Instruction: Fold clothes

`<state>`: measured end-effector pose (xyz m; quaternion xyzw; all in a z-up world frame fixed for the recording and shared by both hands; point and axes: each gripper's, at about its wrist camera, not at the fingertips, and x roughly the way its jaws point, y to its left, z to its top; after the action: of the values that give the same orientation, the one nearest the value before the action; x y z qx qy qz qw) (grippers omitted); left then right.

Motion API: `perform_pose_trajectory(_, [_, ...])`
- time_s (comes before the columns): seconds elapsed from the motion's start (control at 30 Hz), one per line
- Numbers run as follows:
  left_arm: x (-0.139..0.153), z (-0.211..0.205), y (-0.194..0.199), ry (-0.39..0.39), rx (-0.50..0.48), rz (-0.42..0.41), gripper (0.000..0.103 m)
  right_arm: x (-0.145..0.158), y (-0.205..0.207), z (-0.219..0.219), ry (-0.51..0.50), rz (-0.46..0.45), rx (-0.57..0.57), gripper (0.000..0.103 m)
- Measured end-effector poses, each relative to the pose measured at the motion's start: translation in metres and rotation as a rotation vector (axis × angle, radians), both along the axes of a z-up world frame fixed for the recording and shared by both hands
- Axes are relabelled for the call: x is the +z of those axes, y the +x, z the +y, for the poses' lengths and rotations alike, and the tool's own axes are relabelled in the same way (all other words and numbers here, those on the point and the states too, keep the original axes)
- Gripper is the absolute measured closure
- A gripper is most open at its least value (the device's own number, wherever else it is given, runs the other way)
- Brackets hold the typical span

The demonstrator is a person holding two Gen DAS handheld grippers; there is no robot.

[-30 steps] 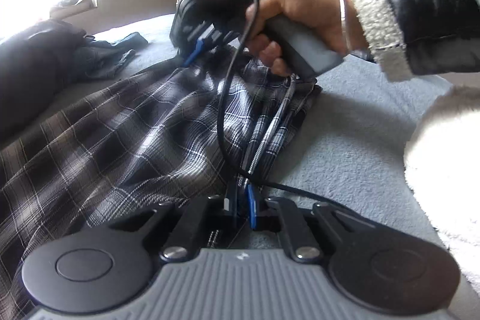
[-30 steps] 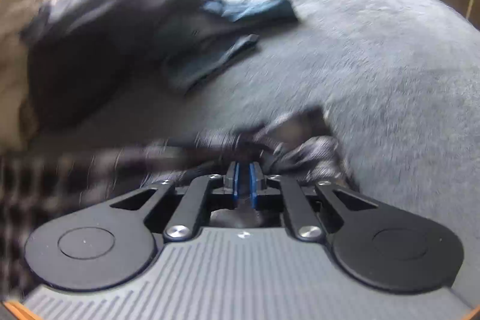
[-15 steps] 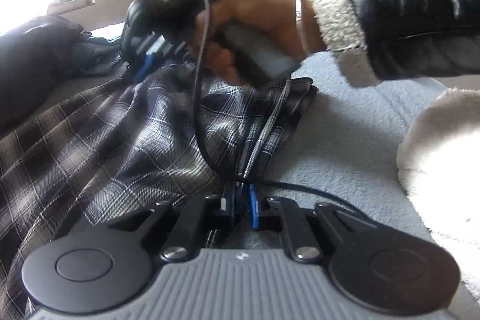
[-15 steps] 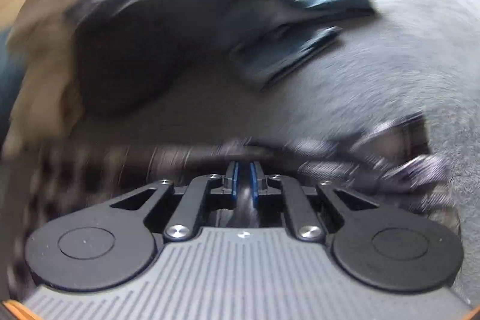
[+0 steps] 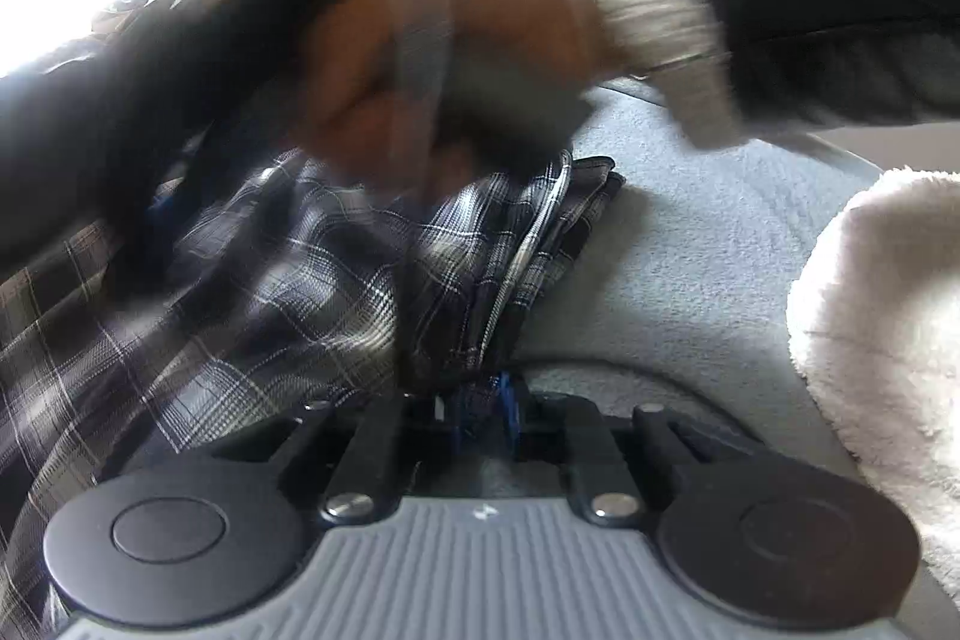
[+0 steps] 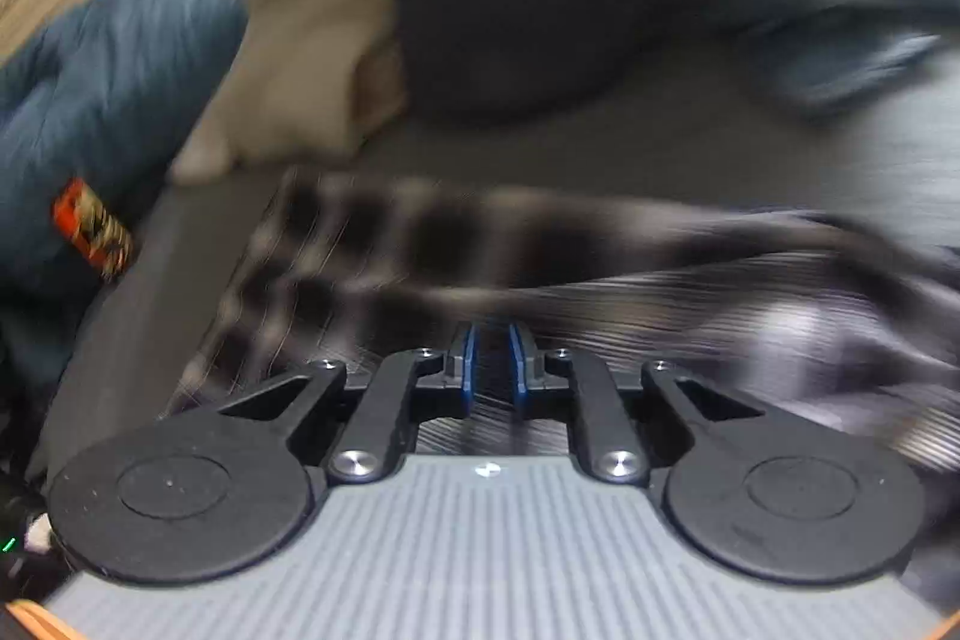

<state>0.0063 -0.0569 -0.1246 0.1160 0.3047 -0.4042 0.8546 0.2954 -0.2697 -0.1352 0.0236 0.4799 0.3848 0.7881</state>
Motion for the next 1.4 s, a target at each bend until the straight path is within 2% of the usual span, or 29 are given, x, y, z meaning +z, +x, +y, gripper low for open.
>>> perform_pose_trajectory(0.07, [-0.001,0.001,0.0,-0.008,0.004,-0.001,0.09,-0.009,0.011,0.022,-0.017,-0.033,-0.05,0.094])
perform_pose_trajectory(0.17, [-0.001,0.002,0.0,-0.021,0.003,0.002,0.09,0.0,0.021,0.027,0.042,-0.064,-0.207,0.093])
perform_pose_trajectory(0.2, [-0.002,0.003,0.0,-0.024,0.0,0.0,0.089,0.006,0.019,0.027,0.052,-0.084,-0.223,0.093])
perform_pose_trajectory(0.23, [-0.002,0.003,-0.001,-0.028,-0.003,-0.001,0.088,0.011,0.015,0.027,0.067,-0.093,-0.201,0.091])
perform_pose_trajectory(0.33, [-0.003,0.005,-0.002,-0.041,-0.008,-0.003,0.087,0.021,0.003,0.033,0.129,-0.035,-0.036,0.09])
perform_pose_trajectory(0.43, [-0.004,0.007,-0.003,-0.052,-0.006,0.001,0.087,0.018,-0.007,0.063,0.085,0.021,0.142,0.09])
perform_pose_trajectory(0.5, [-0.004,0.007,-0.003,-0.053,-0.006,0.0,0.087,0.011,-0.012,0.09,0.025,0.021,0.199,0.086])
perform_pose_trajectory(0.53, [-0.004,0.007,-0.004,-0.052,-0.005,-0.001,0.087,0.007,-0.012,0.1,-0.008,-0.005,0.191,0.086])
perform_pose_trajectory(0.63, [-0.001,0.008,-0.004,-0.059,-0.002,0.002,0.082,0.008,-0.013,0.11,0.004,-0.085,0.072,0.086])
perform_pose_trajectory(0.7, [0.001,0.01,-0.005,-0.064,0.0,0.0,0.081,0.018,-0.016,0.105,0.04,-0.121,-0.003,0.085])
perform_pose_trajectory(0.77, [0.003,0.013,-0.008,-0.069,-0.003,-0.001,0.077,0.03,-0.023,0.093,0.059,-0.148,-0.016,0.083])
perform_pose_trajectory(0.83, [0.007,0.016,-0.012,-0.079,-0.006,0.0,0.068,0.043,-0.031,0.072,0.057,-0.174,-0.031,0.082])
perform_pose_trajectory(0.9, [0.013,0.02,-0.019,-0.09,-0.004,-0.002,0.054,0.055,-0.039,0.049,0.057,-0.198,-0.05,0.081])
perform_pose_trajectory(0.97, [0.02,0.024,-0.025,-0.099,0.005,-0.006,0.044,0.068,-0.047,0.017,0.072,-0.2,-0.109,0.078])
perform_pose_trajectory(1.07, [0.032,0.037,-0.034,-0.112,0.037,-0.001,0.034,0.079,-0.057,-0.032,0.089,-0.197,-0.213,0.076])
perform_pose_trajectory(1.17, [0.046,0.065,-0.041,-0.13,0.097,0.018,0.032,0.084,-0.073,-0.067,0.086,-0.199,-0.298,0.076])
perform_pose_trajectory(1.27, [0.061,0.108,-0.04,-0.184,0.21,0.04,0.032,0.078,-0.091,-0.084,0.107,-0.179,-0.344,0.075])
perform_pose_trajectory(1.33, [0.071,0.138,-0.036,-0.217,0.295,0.05,0.032,0.07,-0.105,-0.086,0.112,-0.169,-0.35,0.075])
perform_pose_trajectory(1.4, [0.08,0.161,-0.021,-0.21,0.388,0.038,0.033,0.061,-0.116,-0.08,0.118,-0.161,-0.334,0.075])
